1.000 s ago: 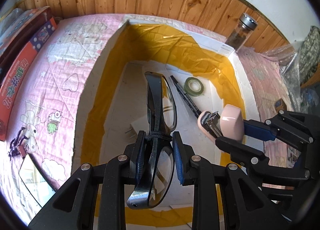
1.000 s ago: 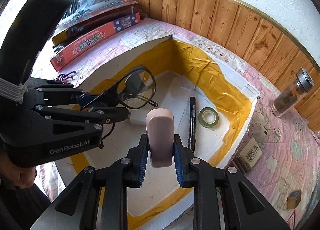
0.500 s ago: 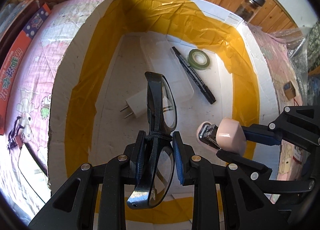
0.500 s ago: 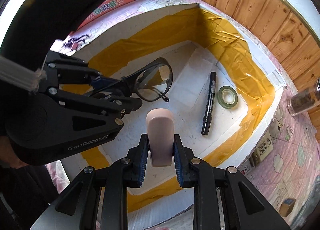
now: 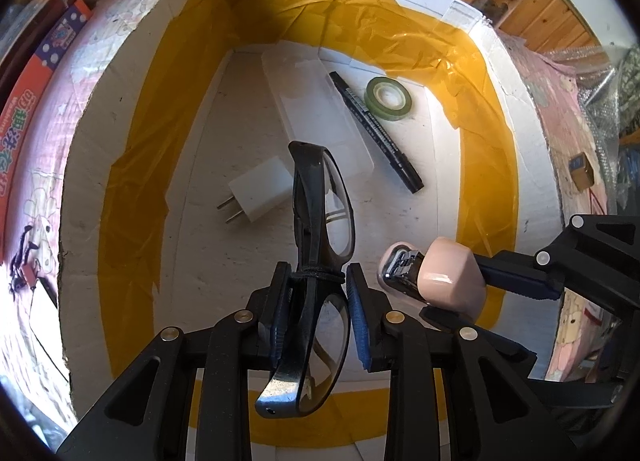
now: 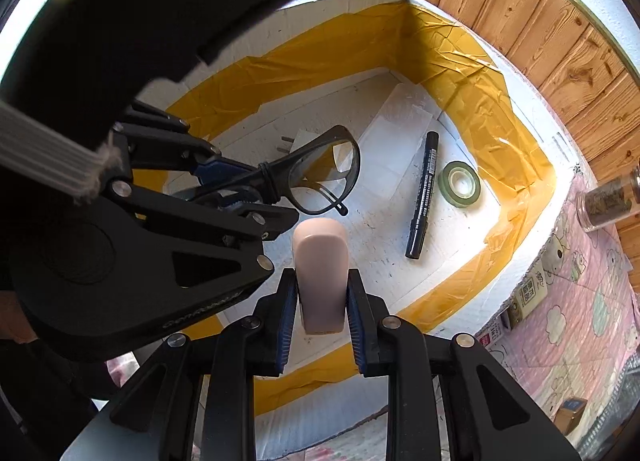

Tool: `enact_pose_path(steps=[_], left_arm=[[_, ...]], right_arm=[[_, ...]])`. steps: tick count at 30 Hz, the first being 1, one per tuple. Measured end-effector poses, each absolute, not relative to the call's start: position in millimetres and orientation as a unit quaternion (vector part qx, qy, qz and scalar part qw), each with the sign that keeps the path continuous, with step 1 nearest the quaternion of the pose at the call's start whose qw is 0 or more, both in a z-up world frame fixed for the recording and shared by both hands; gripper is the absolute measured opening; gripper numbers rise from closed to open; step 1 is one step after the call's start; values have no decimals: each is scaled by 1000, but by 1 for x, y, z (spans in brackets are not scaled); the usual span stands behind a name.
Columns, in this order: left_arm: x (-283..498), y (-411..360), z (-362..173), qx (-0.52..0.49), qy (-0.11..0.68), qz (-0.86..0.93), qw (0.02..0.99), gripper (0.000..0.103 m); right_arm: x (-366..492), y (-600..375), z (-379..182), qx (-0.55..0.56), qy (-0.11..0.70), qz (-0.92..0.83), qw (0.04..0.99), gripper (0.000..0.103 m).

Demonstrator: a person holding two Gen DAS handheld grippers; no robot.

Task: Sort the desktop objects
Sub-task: 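Lower and open both tools, releasing the glasses and stapler inside the box, then move both tools back over the objects on the bedspread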

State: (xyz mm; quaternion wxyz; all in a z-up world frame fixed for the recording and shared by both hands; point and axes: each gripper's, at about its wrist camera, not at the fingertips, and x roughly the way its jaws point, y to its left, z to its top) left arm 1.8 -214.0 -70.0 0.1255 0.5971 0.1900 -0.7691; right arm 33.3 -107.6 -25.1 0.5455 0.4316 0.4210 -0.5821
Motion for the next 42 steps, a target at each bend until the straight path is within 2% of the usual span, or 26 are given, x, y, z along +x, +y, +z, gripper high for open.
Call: enact_pose_path(steps=[2,6,13,20,27,32,36,42], left_arm=[[2,-218,-68,594,201,-769,125,32],[3,-222,-63,588,208,-771,130,44],[3,-227,-58,579,220,-774,133,44],[5,-224,-41,554,221,-789,149,44],[14,-201,0,465,195,-849,157,44],[14,-168,22,420,177,-883,116,44],[5,-133,24,416,153,-893,77,45],[-19,-82,12,439,146,-886,28,49]], right_arm=[[31,-107,-24,437,412,-584,546,26],[28,-103,-22,444,394,-590,548,27],[18,-93,-5,443,351,-615,549,27],[7,-65,15,443,277,-644,559,35],[-3,-10,54,387,197,-708,557,36],[-19,34,81,356,145,-747,542,36],[-57,72,79,373,110,-767,510,37],[-88,119,45,423,138,-776,447,39]])
